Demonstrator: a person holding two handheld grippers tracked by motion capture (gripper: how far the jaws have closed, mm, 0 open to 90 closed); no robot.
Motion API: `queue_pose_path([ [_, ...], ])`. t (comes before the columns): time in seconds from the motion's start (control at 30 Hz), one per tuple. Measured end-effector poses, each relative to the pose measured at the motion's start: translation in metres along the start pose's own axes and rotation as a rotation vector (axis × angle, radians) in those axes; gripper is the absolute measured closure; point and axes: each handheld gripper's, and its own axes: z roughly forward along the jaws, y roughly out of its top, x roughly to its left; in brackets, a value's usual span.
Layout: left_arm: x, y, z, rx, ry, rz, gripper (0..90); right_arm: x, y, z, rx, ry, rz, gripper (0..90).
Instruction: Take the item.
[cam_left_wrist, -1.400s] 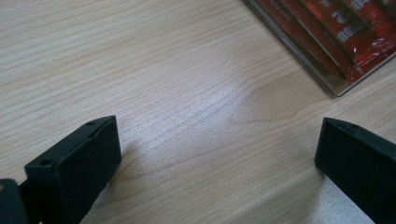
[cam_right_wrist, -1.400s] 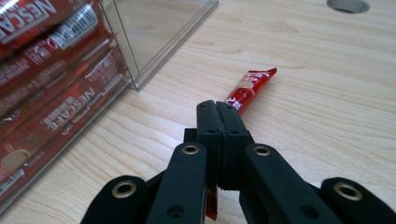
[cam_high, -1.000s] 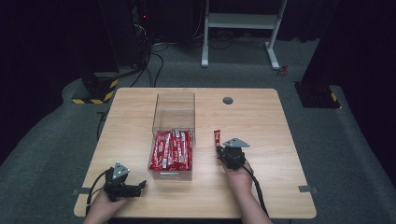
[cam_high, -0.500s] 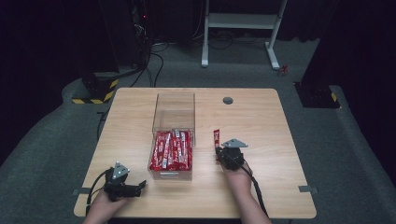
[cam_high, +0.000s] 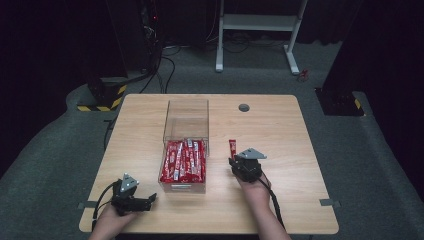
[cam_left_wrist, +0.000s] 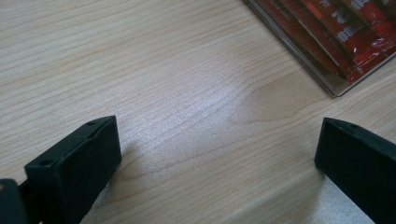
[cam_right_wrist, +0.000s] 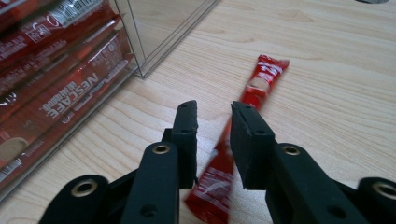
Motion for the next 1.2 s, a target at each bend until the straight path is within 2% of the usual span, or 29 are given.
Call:
queue_pose_path([
  [0.27,0.000,0.000,0.000,0.000,0.000,-0.001,0.8,0.004,0.002,-0.004,-0.018,0.008,-0.028,63.6],
  [0.5,0.000,0.000,0.000,0.000,-0.001,0.001,0.8,0.008,0.003,-0.009,-0.028,0.005,-0.047,48.6],
  [0.57,0.000,0.000,0.000,0.000,0.000,0.002,0.8,0.009,0.004,-0.012,-0.037,0.007,-0.042,42.0],
  [0.8,0.000,0.000,0.000,-0.001,0.000,0.002,0.8,0.009,0.004,-0.017,-0.048,0.012,-0.036,30.1],
  [0.9,0.000,0.000,0.000,-0.001,0.000,0.001,0.8,0.010,0.003,-0.020,-0.045,0.001,-0.032,23.6],
  [1.2,0.000,0.000,0.000,0.000,-0.001,0.001,0.8,0.008,0.002,-0.026,-0.034,0.006,-0.001,15.9],
])
